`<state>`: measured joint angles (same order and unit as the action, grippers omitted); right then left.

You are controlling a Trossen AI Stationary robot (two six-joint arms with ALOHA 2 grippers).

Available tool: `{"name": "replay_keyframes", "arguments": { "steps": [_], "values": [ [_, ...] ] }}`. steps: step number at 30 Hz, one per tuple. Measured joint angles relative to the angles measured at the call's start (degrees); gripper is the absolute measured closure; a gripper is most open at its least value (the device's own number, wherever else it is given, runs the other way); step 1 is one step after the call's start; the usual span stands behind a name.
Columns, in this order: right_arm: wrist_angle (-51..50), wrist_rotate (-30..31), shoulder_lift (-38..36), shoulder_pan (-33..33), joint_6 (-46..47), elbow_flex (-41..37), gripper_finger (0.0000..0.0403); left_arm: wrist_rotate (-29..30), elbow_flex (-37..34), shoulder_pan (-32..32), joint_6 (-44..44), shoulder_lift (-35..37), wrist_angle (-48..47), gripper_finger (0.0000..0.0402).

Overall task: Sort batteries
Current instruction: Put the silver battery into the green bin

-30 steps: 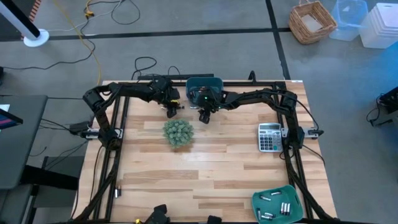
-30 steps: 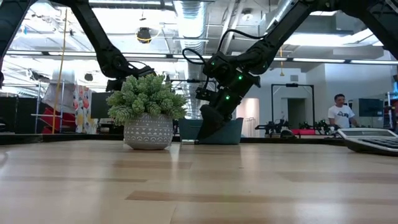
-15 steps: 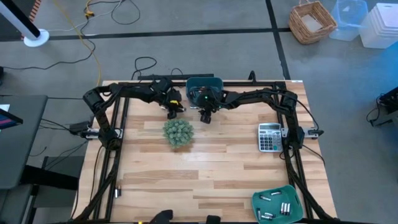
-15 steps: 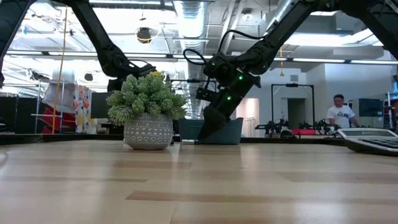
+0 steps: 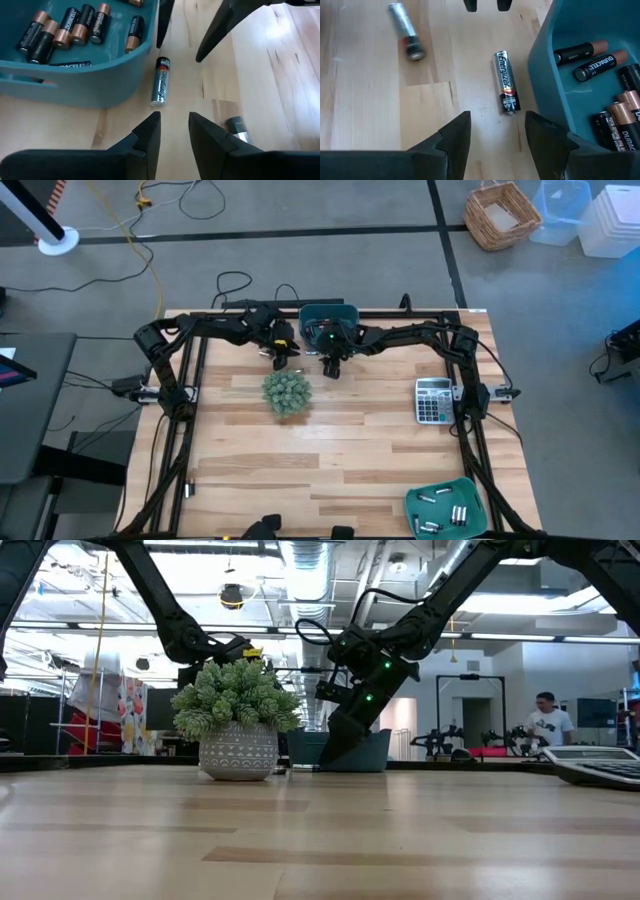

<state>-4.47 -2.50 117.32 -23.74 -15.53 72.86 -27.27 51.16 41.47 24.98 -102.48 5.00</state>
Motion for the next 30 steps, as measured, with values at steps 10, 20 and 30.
{"name": "replay_keyframes", "arguments": {
  "steps": [10, 20, 30],
  "values": [
    [-0.5, 0.0, 0.0, 0.0, 0.0, 0.0, 0.0198, 5.2, 3.4, -0.3, 2.3, -3.5, -6.0, 0.0329],
    [-0.9, -0.4, 0.0, -0.1, -1.8, 0.0, 0.0198, 3.2, 4.7, -1.4, 3.0, -4.6, -7.8, 0.0330],
    [-4.4, -0.9, 0.0, -0.1, -6.3, 1.9, 0.0198, 1.4, 4.7, -3.1, 3.2, -4.5, -4.2, 0.0331]
  ]
}}
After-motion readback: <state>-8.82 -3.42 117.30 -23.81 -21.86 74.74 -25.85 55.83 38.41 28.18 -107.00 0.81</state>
